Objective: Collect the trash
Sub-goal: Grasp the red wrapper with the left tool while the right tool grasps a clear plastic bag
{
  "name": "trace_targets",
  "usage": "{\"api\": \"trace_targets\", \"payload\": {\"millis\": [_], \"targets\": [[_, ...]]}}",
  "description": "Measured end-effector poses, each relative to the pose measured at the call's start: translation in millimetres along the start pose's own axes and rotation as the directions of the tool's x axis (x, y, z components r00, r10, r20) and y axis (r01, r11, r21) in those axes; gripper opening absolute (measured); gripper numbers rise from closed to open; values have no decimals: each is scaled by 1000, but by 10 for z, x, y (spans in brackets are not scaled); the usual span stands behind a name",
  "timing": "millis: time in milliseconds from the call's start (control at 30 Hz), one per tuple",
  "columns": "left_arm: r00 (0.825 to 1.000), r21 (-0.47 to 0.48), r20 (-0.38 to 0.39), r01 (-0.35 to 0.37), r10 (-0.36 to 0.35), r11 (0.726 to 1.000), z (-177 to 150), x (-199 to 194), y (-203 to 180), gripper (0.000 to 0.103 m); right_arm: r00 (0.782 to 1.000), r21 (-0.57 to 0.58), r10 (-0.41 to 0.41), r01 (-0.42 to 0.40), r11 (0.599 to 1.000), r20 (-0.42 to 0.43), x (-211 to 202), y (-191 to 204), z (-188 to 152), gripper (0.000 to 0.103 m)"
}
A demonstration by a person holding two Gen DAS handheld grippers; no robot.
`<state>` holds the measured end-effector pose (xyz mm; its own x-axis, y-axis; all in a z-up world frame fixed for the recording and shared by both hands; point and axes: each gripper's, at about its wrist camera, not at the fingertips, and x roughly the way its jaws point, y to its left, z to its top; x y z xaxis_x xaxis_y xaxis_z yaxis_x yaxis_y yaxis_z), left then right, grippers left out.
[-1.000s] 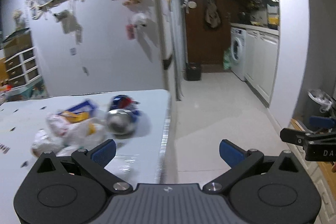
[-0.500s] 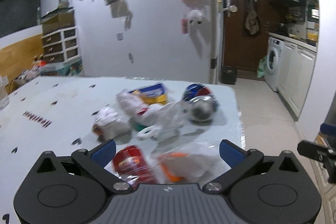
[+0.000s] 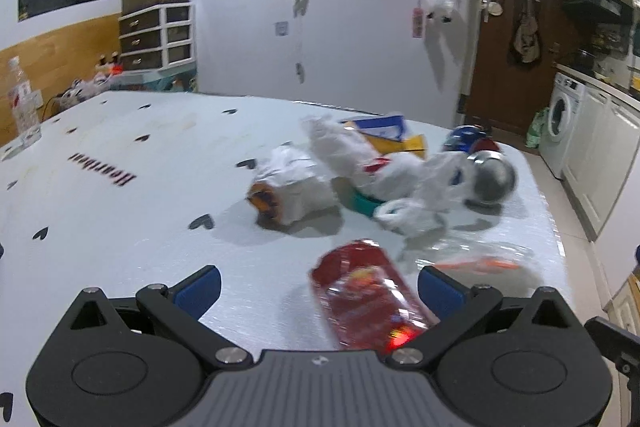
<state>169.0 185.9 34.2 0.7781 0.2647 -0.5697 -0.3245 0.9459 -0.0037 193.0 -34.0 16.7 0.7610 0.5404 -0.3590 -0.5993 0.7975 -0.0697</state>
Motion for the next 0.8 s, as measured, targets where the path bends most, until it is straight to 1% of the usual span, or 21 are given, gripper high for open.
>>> {"api": "trace_targets", "payload": {"millis": [133, 200, 267, 333, 400, 433, 467, 500, 567, 633, 733, 800], "targets": [[1000, -32, 0, 5, -5, 999, 28, 71, 135, 103, 999, -90, -37, 38, 995, 16, 167, 187, 91, 102], [1000, -38, -2, 16, -16, 999, 31, 89, 156, 103, 1000, -150, -29, 30, 988, 9, 258, 268, 134, 92], [1000, -39, -4, 30, -30, 999, 28, 106, 168, 103, 1000, -218, -18, 17, 976, -4, 358, 367, 166, 86], [999, -40, -3, 47, -47, 998, 30, 120, 163, 103, 1000, -300, -19, 13, 954, -18, 464, 488, 177, 77], [998, -42, -3, 56, -56, 998, 36, 145, 140, 103, 999, -376, -28, 13, 927, -34, 562, 593, 178, 61], [998, -41, -5, 59, -60, 997, 39, 161, 123, 103, 999, -404, -24, 4, 915, -45, 596, 629, 173, 56], [998, -39, -8, 59, -60, 997, 38, 178, 104, 103, 998, -426, -21, -7, 905, -61, 637, 653, 168, 47], [998, -36, -12, 61, -61, 997, 39, 201, 83, 103, 997, -440, -27, -9, 898, -75, 667, 663, 158, 35], [998, -29, -20, 66, -66, 997, 38, 241, 42, 103, 995, -445, -43, 0, 895, -86, 701, 654, 143, 24], [997, -22, -27, 68, -69, 997, 33, 276, 8, 103, 994, -428, -70, 27, 904, -85, 699, 605, 141, 22], [997, -12, -31, 70, -70, 998, 19, 312, -50, 101, 993, -395, -75, 32, 918, -92, 676, 510, 150, 22], [996, 5, -42, 73, -73, 997, 3, 333, -101, 97, 992, -367, -82, 41, 929, -95, 657, 446, 159, 21]]}}
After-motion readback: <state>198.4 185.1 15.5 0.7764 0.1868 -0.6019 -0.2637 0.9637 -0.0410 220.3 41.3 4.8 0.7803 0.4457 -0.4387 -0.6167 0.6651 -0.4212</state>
